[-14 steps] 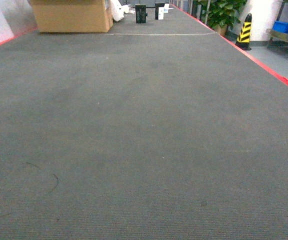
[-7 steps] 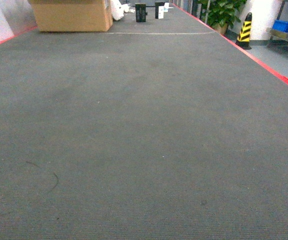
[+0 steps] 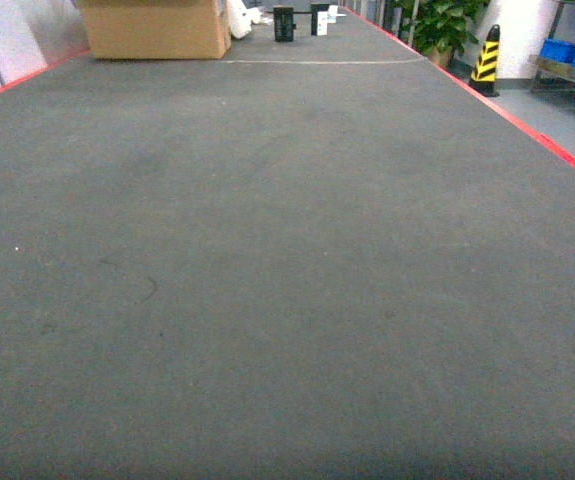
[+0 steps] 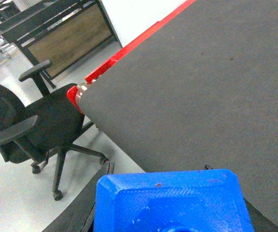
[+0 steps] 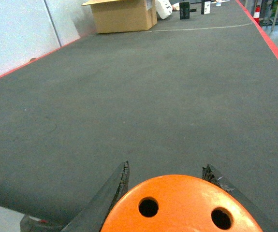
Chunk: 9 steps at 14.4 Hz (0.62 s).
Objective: Sort blue parts and orange caps into right shelf containers
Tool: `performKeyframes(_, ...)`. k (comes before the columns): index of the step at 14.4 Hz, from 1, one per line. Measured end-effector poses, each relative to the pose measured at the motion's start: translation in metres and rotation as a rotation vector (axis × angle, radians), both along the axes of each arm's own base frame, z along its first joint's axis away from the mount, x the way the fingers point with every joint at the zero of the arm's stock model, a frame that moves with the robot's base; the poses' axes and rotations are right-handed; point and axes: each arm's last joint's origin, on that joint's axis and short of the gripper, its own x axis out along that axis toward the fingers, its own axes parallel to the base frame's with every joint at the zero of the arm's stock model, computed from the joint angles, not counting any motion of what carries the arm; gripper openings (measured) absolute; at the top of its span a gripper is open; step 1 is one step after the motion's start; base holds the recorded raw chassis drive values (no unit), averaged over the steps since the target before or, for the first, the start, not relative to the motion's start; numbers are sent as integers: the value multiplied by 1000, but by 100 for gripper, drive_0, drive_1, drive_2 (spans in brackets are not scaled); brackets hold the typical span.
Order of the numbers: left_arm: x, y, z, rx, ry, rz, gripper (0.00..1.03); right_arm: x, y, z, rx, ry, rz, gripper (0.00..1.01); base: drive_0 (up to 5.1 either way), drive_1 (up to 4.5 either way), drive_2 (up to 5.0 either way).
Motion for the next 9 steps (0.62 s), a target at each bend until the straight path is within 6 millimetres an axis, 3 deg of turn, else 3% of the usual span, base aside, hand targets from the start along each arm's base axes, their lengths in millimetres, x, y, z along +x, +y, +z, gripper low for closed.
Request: performKeyframes(9,0,0,0,1,-1,1,45,0,0,0,1,1,2,41,0,0,0)
